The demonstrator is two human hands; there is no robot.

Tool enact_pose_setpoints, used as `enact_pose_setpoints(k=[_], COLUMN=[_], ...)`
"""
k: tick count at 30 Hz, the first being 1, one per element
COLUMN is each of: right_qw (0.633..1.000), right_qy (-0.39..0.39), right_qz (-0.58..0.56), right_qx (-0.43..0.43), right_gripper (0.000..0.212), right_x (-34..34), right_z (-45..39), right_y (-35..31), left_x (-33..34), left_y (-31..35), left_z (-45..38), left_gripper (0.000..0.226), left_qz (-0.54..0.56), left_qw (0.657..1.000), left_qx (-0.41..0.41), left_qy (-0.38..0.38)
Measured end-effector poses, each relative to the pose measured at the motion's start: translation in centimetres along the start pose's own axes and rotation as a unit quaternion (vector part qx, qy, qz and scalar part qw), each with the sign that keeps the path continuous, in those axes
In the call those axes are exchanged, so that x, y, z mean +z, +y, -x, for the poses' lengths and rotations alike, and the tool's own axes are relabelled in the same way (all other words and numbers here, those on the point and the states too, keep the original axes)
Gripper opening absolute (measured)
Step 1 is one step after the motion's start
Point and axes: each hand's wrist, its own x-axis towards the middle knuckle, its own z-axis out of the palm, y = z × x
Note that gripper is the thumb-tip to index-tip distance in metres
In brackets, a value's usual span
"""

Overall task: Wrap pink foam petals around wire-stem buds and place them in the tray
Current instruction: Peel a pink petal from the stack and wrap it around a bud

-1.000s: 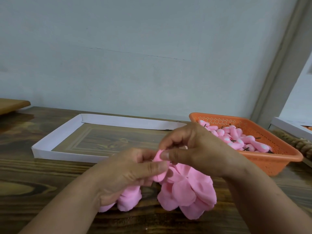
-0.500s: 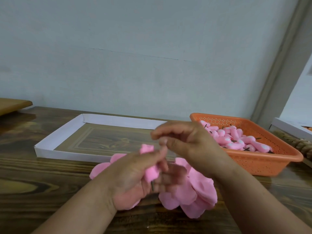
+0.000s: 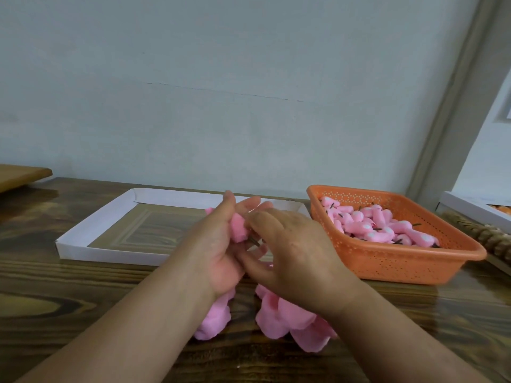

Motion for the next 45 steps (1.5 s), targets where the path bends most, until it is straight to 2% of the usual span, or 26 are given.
enact_pose_setpoints(k=[6, 8, 10, 14, 19, 20, 21, 23, 24, 26, 28, 30, 32, 33, 36, 38, 40, 42, 43, 45], right_qw=[0.992, 0.993, 0.982, 0.910, 0.753, 0.749, 0.779, 0.879, 0.912, 0.942, 0.949, 0.945, 0.916, 0.892, 0.812, 0.748, 0.704, 0.700, 0.724, 0.797], right_qy=[0.086, 0.080, 0.069, 0.043, -0.014, -0.024, -0.032, -0.033, -0.029, 0.007, 0.047, 0.052, 0.038, 0.027, -0.020, -0.044, -0.061, -0.084, -0.105, -0.163], right_qz=[0.090, 0.050, -0.061, -0.282, -0.510, -0.514, -0.478, -0.325, -0.256, -0.177, -0.156, -0.180, -0.267, -0.319, -0.435, -0.517, -0.569, -0.575, -0.552, -0.458], right_qx=[0.027, 0.077, 0.163, 0.300, 0.416, 0.418, 0.404, 0.348, 0.320, 0.286, 0.271, 0.269, 0.296, 0.319, 0.389, 0.413, 0.422, 0.414, 0.400, 0.358], right_gripper=[0.010, 0.007, 0.006, 0.019, 0.016, 0.015, 0.013, 0.009, 0.014, 0.016, 0.010, 0.005, 0.025, 0.030, 0.026, 0.025, 0.021, 0.016, 0.015, 0.018], right_x=[0.4, 0.4, 0.2, -0.2, -0.4, -0.4, -0.4, -0.1, 0.2, 0.7, 1.0, 0.9, 0.6, 0.5, 0.0, -0.2, -0.3, -0.5, -0.8, -1.6], right_z=[0.0, 0.0, 0.0, -0.4, -0.5, -0.5, -0.5, -0.5, -0.4, -0.3, -0.3, -0.3, -0.4, -0.5, -0.5, -0.4, -0.4, -0.4, -0.3, -0.2], right_y=[0.4, 0.5, 0.6, 0.9, 1.9, 1.9, 2.0, 2.1, 2.0, 1.7, 1.4, 1.4, 1.5, 1.7, 2.5, 3.1, 3.4, 3.8, 4.1, 5.1], left_x=[1.6, 1.9, 2.2, 2.2, 1.6, 1.6, 1.7, 2.1, 2.4, 2.9, 3.2, 3.3, 3.0, 2.8, 2.5, 2.4, 2.3, 2.1, 2.1, 2.0], left_y=[-0.3, -0.4, -0.6, -0.9, -1.1, -1.1, -1.1, -1.1, -1.0, -1.0, -1.0, -1.1, -1.3, -1.4, -1.5, -1.5, -1.6, -1.8, -1.9, -2.1], left_z=[-0.5, -0.8, -1.1, -1.6, -1.9, -1.9, -1.9, -1.9, -1.9, -1.8, -1.8, -2.0, -2.2, -2.3, -2.2, -1.9, -1.8, -1.8, -1.8, -1.8], left_gripper=[0.042, 0.041, 0.039, 0.038, 0.040, 0.043, 0.046, 0.051, 0.051, 0.051, 0.053, 0.051, 0.045, 0.044, 0.045, 0.043, 0.046, 0.045, 0.044, 0.043], left_qz=[-0.006, -0.004, 0.002, 0.008, -0.029, -0.024, -0.014, 0.010, 0.014, 0.029, 0.057, 0.060, 0.045, 0.027, -0.054, -0.095, -0.122, -0.133, -0.139, -0.154], left_qw=[0.999, 0.998, 0.998, 0.996, 0.992, 0.993, 0.995, 0.999, 0.999, 0.998, 0.996, 0.996, 0.996, 0.996, 0.991, 0.986, 0.979, 0.974, 0.973, 0.970], left_qx=[-0.028, -0.020, -0.009, 0.022, 0.046, 0.043, 0.040, 0.037, 0.040, 0.054, 0.064, 0.071, 0.080, 0.087, 0.105, 0.116, 0.128, 0.141, 0.148, 0.164], left_qy=[-0.040, -0.053, -0.060, -0.080, -0.110, -0.103, -0.088, -0.035, -0.009, 0.013, -0.001, -0.007, -0.013, -0.020, -0.056, -0.080, -0.104, -0.114, -0.109, -0.087])
